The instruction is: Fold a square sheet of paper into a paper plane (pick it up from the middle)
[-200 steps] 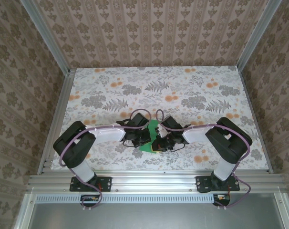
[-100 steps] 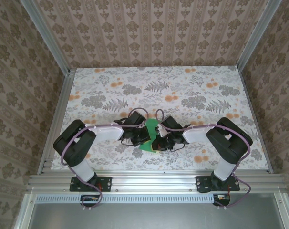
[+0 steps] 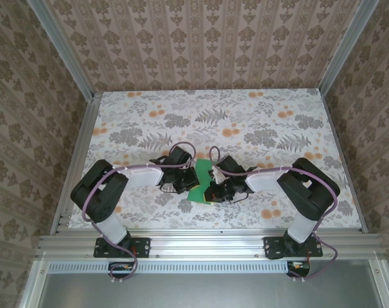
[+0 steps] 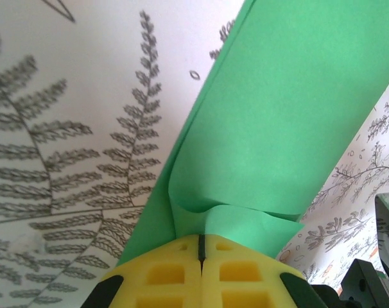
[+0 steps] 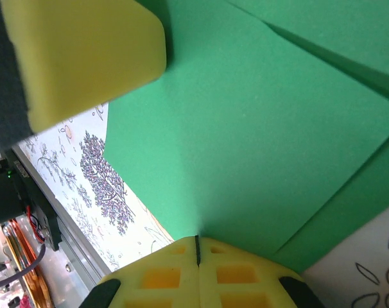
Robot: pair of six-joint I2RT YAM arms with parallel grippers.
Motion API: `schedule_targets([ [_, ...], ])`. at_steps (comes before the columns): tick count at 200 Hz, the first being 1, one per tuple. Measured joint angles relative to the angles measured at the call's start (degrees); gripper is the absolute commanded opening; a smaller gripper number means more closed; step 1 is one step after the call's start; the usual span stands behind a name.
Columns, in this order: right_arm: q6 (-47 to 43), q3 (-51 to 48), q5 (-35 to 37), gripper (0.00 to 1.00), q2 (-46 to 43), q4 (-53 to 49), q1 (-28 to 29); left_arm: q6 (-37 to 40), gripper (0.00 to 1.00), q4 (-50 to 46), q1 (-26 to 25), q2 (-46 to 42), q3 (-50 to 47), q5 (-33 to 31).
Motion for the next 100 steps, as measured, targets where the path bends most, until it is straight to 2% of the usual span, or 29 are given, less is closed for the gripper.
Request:
schedule_targets([
  [100, -0.2, 0.2, 0.1, 0.07, 0.0, -0.7, 0.0, 3.2, 0.08, -1.5, 7.6, 0.0, 0.8, -0.8],
])
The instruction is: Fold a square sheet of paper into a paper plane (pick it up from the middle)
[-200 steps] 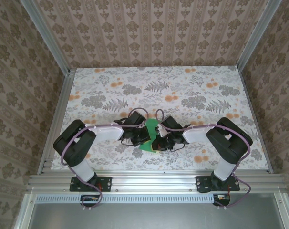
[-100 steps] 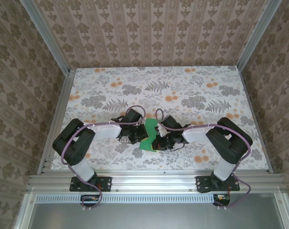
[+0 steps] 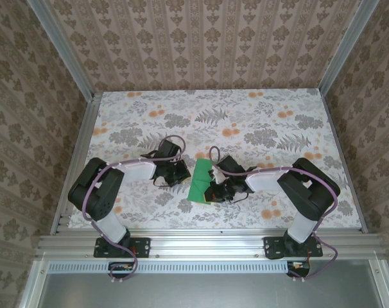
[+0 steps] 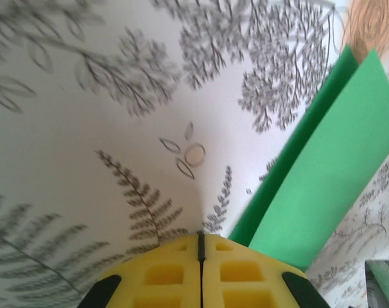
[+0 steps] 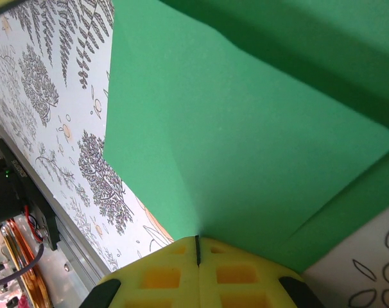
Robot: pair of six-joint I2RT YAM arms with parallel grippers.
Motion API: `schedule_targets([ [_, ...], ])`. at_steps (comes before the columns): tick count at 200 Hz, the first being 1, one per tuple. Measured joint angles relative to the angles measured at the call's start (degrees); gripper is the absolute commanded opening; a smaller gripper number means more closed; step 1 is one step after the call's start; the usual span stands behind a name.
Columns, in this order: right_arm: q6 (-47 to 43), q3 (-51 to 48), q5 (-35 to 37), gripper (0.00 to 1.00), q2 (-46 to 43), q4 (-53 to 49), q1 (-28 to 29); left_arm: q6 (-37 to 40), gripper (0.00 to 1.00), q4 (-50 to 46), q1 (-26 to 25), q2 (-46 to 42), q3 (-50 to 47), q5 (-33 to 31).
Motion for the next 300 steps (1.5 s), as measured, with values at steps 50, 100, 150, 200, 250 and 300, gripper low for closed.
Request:
schedule_targets([
  [50, -0.2, 0.9, 0.0, 0.08, 0.0, -2.2, 0.0, 1.5, 0.08, -4.1, -0.7, -3.7, 0.9, -2.0],
  [100, -0.7, 1.3, 0.2, 0.08, 0.0, -3.0, 0.0, 2.0, 0.05, -4.0, -7.2, -5.6, 3.8, -1.9],
  [150, -0.9, 1.8, 0.2, 0.09, 0.0, -4.1, 0.0, 2.0, 0.04, -2.0, -7.3, 0.6, 3.8, -1.8],
  [200, -0.9, 4.1, 1.2, 0.11, 0.0, -8.8, 0.0, 2.0, 0.03, -0.7, -7.1, 3.1, 3.9, -2.2],
  [250, -0.7, 7.4, 1.5, 0.14, -1.2, -11.1, 0.0, 2.4, 0.03, -0.7, -7.2, 3.1, 3.8, -2.7],
  [300, -0.6, 12.5, 1.5, 0.13, 1.0, -10.7, 0.0, 2.5, 0.02, -0.7, -7.2, 3.1, 3.8, -2.7],
])
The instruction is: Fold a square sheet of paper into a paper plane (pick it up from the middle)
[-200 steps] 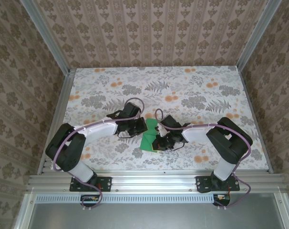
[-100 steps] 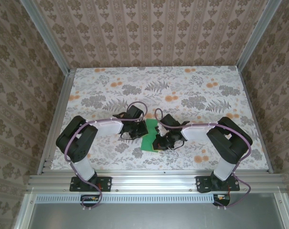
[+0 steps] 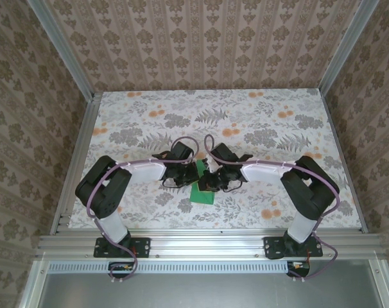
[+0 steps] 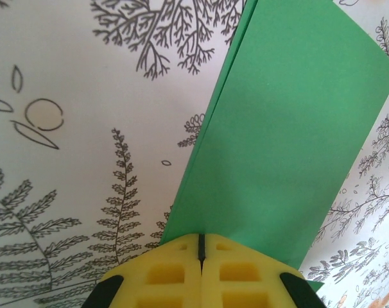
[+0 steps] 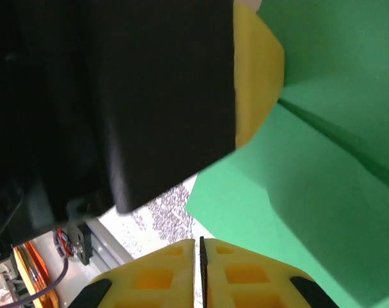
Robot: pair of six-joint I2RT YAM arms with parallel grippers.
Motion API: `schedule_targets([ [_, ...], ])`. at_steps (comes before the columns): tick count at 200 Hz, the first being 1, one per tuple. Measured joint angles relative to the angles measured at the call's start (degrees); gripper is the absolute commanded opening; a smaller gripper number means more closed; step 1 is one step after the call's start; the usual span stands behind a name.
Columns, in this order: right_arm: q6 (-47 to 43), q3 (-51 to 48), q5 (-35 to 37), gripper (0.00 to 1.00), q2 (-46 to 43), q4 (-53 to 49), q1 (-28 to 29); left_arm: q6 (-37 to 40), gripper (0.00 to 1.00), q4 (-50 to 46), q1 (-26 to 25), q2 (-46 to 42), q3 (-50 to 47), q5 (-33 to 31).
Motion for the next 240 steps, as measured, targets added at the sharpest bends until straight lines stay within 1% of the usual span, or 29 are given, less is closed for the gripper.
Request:
schedule_targets([
  [43, -0.4, 0.3, 1.4, 0.12, 5.4, -1.7, 0.0, 0.0, 0.02, 0.0, 0.0, 0.0, 0.0, 0.0],
  [77, -1.6, 1.0, 1.9, 0.13, 5.3, -3.2, 0.0, 0.0, 0.02, 0.0, 0.0, 0.0, 0.0, -0.2],
  [96, -1.6, 0.9, 2.0, 0.13, 4.1, -4.2, 0.0, 0.1, 0.02, 0.0, 0.0, 0.0, 0.0, -0.2],
  [130, -1.5, -1.8, 1.6, 0.13, -0.6, -4.5, 0.0, 0.2, 0.02, 0.0, 0.0, 0.0, 0.0, -0.2],
  [160, -1.6, -5.2, 1.0, 0.12, 0.8, -3.8, 0.0, 0.2, 0.01, 0.0, 0.0, 0.0, 0.0, -0.2],
  [191, -1.6, -5.6, 0.2, 0.12, 0.8, -2.7, -0.3, 0.2, 0.02, 0.0, -0.1, 0.0, 0.0, -0.2],
  [240, -1.1, -9.0, 0.5, 0.12, -4.2, -3.0, -0.2, 0.4, 0.02, 0.0, -0.1, 0.0, 0.0, -0.2],
])
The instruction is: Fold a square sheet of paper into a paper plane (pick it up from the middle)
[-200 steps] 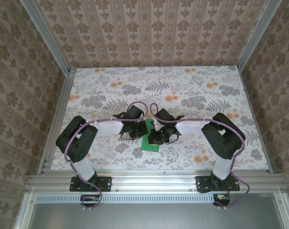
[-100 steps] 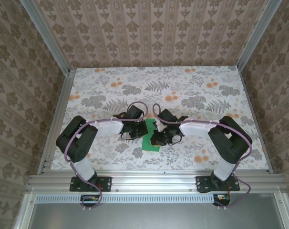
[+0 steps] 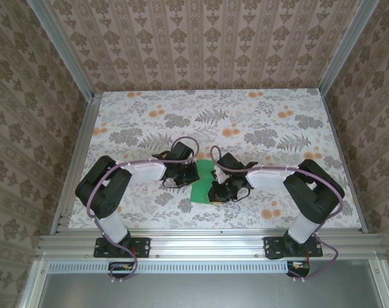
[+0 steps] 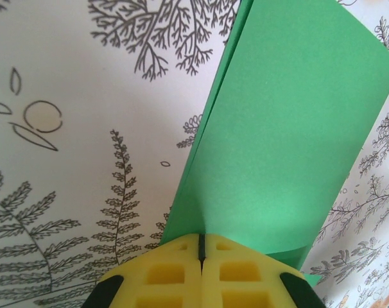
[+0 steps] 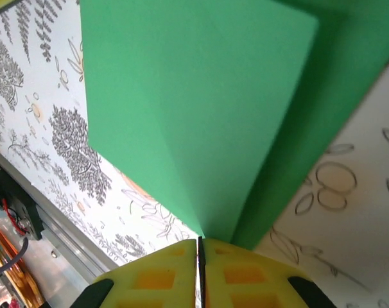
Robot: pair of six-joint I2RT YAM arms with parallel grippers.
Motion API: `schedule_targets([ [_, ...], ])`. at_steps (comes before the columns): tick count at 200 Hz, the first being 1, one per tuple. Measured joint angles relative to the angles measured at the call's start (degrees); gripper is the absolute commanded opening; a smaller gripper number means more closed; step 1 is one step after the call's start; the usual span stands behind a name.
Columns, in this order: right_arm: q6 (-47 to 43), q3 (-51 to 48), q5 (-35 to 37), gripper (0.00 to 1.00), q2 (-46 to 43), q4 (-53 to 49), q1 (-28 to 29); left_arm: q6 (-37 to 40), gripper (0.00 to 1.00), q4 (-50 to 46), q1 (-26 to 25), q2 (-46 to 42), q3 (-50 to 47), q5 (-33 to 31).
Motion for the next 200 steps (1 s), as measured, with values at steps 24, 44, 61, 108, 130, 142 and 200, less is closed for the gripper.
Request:
schedule_targets([
  [24, 0.0, -1.1, 0.0, 0.12, 0.9, 0.2, 0.0, 0.0, 0.02, 0.0, 0.0, 0.0, 0.0, 0.0],
  [44, -0.1, -0.9, -0.7, 0.12, 1.5, 0.7, -0.1, 0.1, 0.02, -0.1, 0.0, 0.0, 0.0, 0.0],
  [61, -0.2, -0.9, -0.6, 0.15, 1.1, 0.6, -0.1, 0.2, 0.03, -0.2, 0.0, 0.0, 0.2, 0.0],
  [108, -0.6, -0.9, 4.0, 0.25, -5.9, -2.5, -1.7, 1.7, 0.11, -5.4, 0.0, -0.2, 2.7, -0.3],
  [130, -0.6, -0.9, 5.6, 0.3, -7.8, -2.0, -4.2, 3.0, 0.19, -9.4, 0.0, -2.7, 5.4, -1.1],
  [142, -0.2, -0.9, 6.3, 0.34, -7.7, -1.7, -5.5, 3.5, 0.2, -10.7, 0.0, -5.0, 6.7, -1.6],
  [200, 1.6, 0.9, 6.0, 0.45, -3.7, 3.0, -7.7, 3.6, 0.05, -12.4, -0.9, -13.0, 5.0, -2.2],
])
